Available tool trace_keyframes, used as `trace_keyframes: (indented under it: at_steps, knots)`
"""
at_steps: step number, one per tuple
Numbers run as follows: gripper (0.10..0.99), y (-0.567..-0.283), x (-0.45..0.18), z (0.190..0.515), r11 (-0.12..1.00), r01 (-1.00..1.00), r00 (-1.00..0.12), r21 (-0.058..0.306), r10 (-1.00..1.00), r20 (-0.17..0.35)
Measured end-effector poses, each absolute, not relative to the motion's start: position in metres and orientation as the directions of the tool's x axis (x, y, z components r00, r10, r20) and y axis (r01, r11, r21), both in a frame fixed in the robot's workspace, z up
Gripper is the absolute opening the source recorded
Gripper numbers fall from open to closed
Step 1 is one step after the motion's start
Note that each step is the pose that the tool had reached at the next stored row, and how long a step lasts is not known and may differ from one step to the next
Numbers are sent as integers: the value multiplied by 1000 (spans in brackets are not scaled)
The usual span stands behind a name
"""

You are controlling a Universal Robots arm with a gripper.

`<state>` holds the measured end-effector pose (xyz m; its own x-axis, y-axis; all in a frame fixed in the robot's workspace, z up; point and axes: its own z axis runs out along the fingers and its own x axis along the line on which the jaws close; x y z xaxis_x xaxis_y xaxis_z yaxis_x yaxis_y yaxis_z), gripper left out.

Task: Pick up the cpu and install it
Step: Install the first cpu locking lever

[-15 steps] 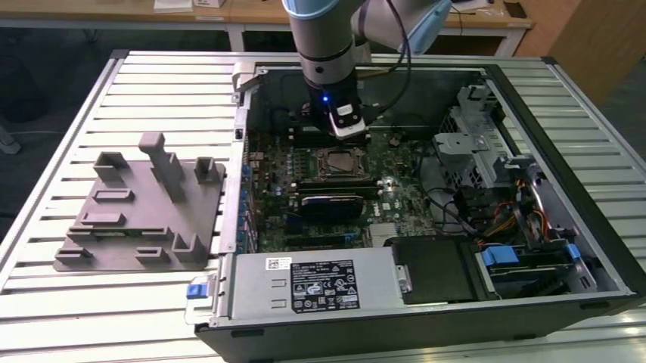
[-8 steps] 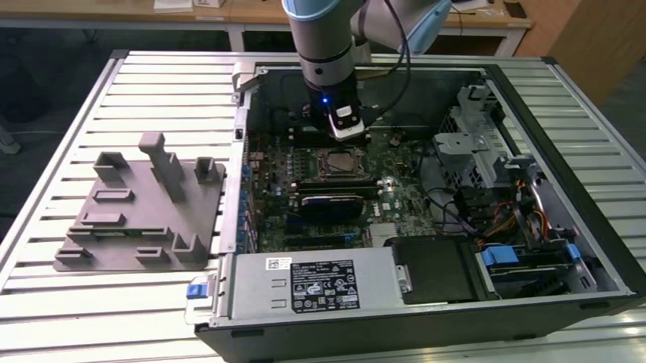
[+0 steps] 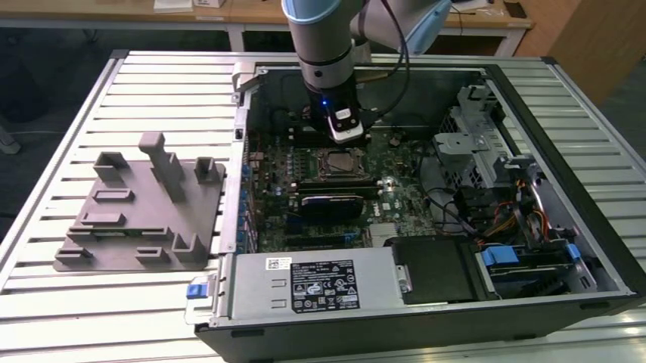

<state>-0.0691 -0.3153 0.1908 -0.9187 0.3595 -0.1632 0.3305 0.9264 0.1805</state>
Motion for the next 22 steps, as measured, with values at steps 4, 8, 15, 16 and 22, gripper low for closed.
trace_keyframes:
  at_steps: [4,8,15,16,22]
  knots:
    - [106,-315,-69,192,925,330,-919,189,361,-161]
    - [106,-315,-69,199,925,330,-919,189,361,-160]
    - [106,-315,-69,205,925,330,-919,189,361,-160]
    - [106,-315,-69,205,925,330,-919,189,361,-160]
    - [106,-315,-68,204,929,336,-924,152,357,-137]
